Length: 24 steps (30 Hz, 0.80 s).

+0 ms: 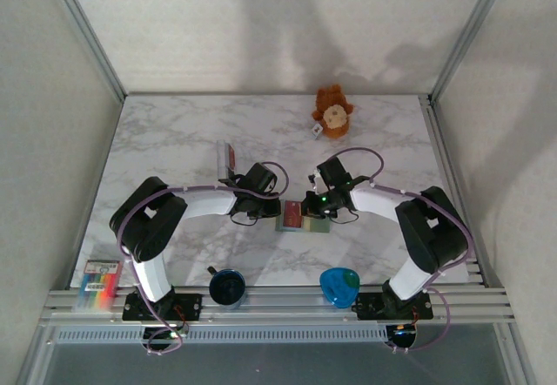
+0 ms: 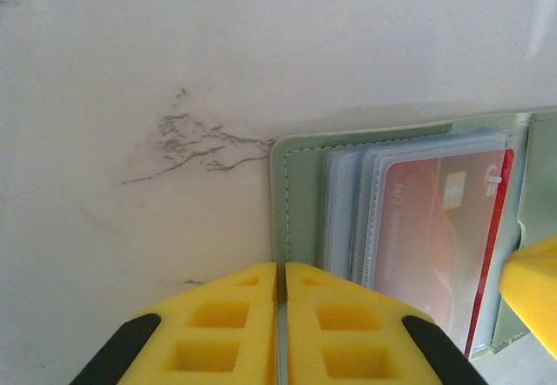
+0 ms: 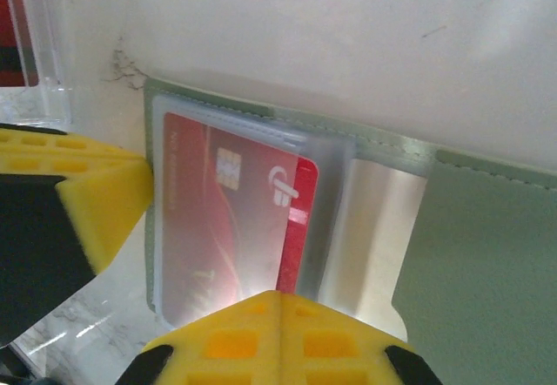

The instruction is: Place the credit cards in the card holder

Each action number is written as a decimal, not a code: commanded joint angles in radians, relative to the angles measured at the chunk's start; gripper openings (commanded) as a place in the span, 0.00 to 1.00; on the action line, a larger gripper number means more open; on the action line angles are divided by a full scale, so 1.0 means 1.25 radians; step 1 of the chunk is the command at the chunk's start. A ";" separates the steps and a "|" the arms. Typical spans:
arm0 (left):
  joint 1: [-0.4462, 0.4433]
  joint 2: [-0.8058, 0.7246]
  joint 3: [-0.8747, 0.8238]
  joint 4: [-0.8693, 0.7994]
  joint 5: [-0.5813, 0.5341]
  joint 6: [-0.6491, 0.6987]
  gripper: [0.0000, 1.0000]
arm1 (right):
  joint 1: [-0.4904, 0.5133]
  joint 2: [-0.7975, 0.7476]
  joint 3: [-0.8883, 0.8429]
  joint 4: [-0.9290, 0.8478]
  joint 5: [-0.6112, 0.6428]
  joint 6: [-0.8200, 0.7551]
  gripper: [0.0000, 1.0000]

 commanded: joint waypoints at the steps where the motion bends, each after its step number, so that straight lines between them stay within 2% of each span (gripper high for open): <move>1: -0.004 0.002 -0.009 -0.037 -0.004 -0.009 0.10 | 0.008 0.038 -0.008 0.025 -0.014 0.013 0.00; 7: -0.004 -0.006 -0.009 -0.033 0.007 -0.014 0.11 | 0.010 0.095 -0.007 0.044 -0.017 0.020 0.00; 14: -0.004 -0.086 -0.001 -0.055 -0.007 -0.031 0.19 | 0.010 0.118 -0.017 0.043 0.005 0.015 0.00; 18: -0.004 -0.122 -0.008 -0.023 0.043 -0.053 0.22 | 0.010 0.135 -0.017 0.048 0.001 0.010 0.00; 24: -0.004 -0.104 -0.006 0.017 0.119 -0.079 0.23 | 0.010 0.150 -0.021 0.063 -0.010 0.008 0.00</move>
